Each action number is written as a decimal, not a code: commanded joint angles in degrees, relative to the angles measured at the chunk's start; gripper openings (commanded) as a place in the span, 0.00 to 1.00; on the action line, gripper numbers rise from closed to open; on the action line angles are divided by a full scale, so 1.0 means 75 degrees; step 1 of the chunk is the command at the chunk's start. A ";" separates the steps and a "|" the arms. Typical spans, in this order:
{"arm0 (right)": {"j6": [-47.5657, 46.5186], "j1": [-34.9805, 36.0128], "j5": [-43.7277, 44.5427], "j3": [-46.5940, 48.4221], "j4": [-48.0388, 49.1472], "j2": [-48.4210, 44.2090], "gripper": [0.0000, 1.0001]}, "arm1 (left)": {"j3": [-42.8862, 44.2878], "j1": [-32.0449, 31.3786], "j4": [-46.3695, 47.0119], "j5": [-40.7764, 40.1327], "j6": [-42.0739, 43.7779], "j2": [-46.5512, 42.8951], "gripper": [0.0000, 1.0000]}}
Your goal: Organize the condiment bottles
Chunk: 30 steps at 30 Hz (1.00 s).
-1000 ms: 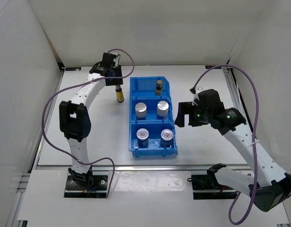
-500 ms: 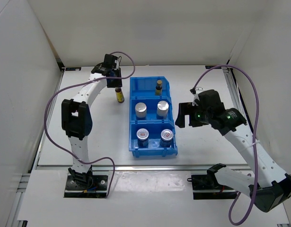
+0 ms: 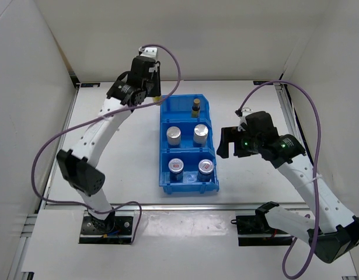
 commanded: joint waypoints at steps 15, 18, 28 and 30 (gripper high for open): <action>0.0184 0.0019 -0.0182 -0.0272 -0.0054 -0.0511 1.00 | 0.0027 -0.0802 0.1169 0.0048 -0.0336 0.0786 0.11; 0.0254 0.0019 -0.0182 -0.0343 -0.0124 -0.0581 1.00 | 0.0204 -0.0802 0.1169 0.0118 -0.0488 0.1359 0.11; 0.0395 0.0019 -0.0346 -0.0647 -0.0124 -0.0722 1.00 | 0.0204 -0.0802 0.1169 0.0259 -0.0653 0.2041 0.25; 0.0395 0.0019 -0.0346 -0.0647 -0.0124 -0.0722 1.00 | 0.0204 -0.0802 0.1169 0.0259 -0.0653 0.2111 0.32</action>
